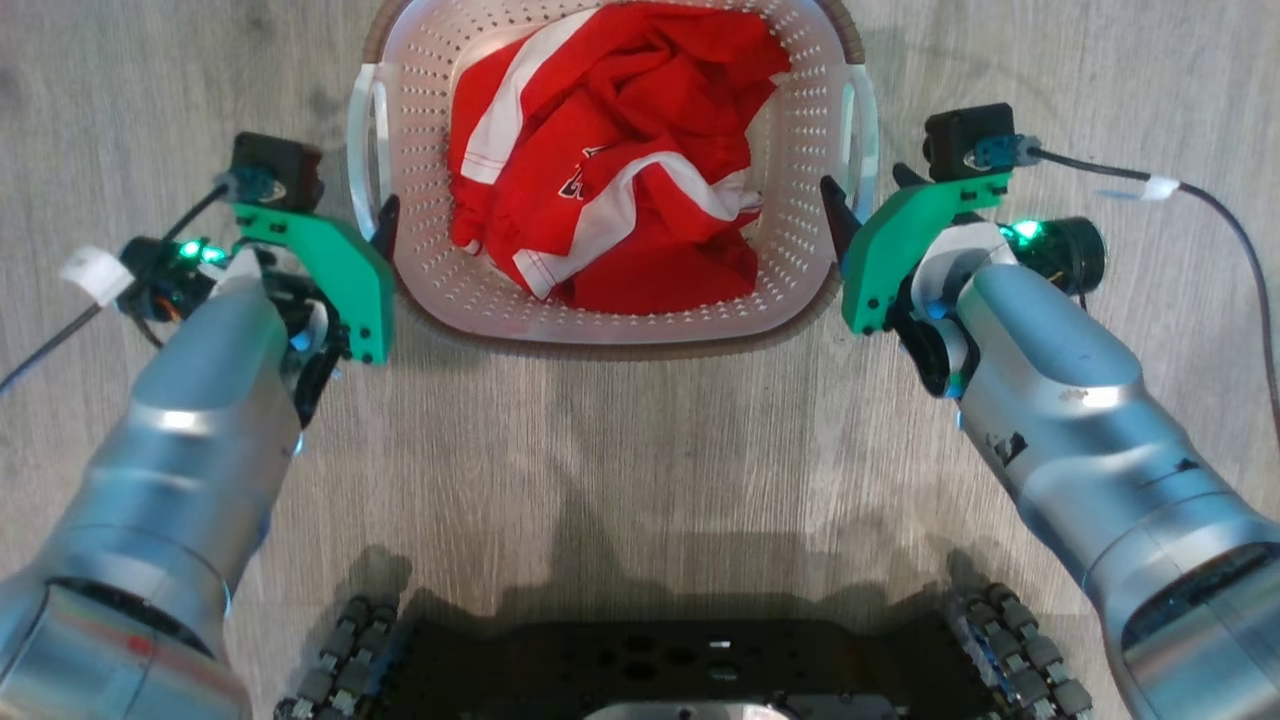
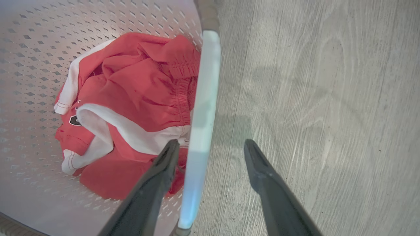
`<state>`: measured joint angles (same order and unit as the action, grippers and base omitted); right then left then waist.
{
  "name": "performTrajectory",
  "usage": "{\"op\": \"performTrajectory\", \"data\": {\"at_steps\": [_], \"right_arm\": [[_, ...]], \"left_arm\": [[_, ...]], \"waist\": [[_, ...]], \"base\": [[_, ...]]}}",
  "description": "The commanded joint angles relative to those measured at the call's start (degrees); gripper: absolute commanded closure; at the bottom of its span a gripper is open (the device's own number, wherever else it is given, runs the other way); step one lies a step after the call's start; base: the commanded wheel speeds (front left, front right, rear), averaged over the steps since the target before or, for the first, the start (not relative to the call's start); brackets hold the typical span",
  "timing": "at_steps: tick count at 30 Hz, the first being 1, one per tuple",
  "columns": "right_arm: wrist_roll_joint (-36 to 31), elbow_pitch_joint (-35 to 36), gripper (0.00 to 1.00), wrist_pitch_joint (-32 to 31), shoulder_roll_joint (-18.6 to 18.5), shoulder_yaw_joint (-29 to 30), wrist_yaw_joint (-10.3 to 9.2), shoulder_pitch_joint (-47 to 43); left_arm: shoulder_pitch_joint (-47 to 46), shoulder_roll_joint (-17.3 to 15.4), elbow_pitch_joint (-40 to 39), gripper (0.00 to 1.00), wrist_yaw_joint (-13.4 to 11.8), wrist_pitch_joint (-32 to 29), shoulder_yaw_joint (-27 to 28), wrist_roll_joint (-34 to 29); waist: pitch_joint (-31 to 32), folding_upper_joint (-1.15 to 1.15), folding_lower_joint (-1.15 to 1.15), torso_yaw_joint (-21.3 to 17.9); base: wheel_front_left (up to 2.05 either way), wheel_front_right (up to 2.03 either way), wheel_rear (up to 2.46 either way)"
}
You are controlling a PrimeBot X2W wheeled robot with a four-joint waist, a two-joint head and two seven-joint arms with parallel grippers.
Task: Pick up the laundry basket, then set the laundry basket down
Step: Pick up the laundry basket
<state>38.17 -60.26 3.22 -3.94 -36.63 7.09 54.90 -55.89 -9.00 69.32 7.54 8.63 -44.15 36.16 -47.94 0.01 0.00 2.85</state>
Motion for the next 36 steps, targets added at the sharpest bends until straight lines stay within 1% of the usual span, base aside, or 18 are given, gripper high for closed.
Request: {"op": "performTrajectory", "data": {"at_steps": [1,16,21,22,26,36], "right_arm": [[0.56,0.51,0.00,0.91,1.06,-0.95,0.40,-1.32],[5.53,-2.16,0.00,2.43,1.06,-5.47,0.40,2.21],[7.08,-2.71,0.00,2.98,1.06,-6.85,0.40,2.86],[7.58,-3.09,0.00,3.22,1.06,-7.39,0.40,3.08],[8.44,-3.98,0.00,3.62,1.06,-8.38,0.40,3.45],[10.37,-5.11,0.00,4.17,1.06,-10.40,0.40,3.99]], "left_arm": [[-1.21,-2.98,-0.16,0.00,-0.06,0.04,0.52,0.56],[-3.95,-3.71,-0.94,0.00,-0.06,-2.42,-6.23,6.24],[-3.89,-3.76,-2.60,0.00,-0.06,-3.26,-8.28,9.34],[-3.79,-3.86,-3.73,0.00,-0.06,-3.32,-9.18,10.87],[-3.80,-4.35,-5.63,0.00,-0.06,-3.63,-11.37,13.84],[-4.83,-4.66,-6.01,0.00,-0.06,-3.07,-16.19,18.24]], "waist": [[-0.38,-0.01,0.00,0.03],[-2.31,-0.01,0.00,0.49],[-2.74,-0.01,0.00,0.45],[-2.90,-0.01,0.00,0.46],[-3.10,-0.01,0.00,0.51],[-3.24,-0.01,0.00,0.75]], "base": [[0.00,0.00,0.00],[0.00,0.00,0.00],[0.00,0.00,0.00],[0.00,0.00,0.00],[0.00,0.00,0.00],[0.00,0.00,0.00]]}}
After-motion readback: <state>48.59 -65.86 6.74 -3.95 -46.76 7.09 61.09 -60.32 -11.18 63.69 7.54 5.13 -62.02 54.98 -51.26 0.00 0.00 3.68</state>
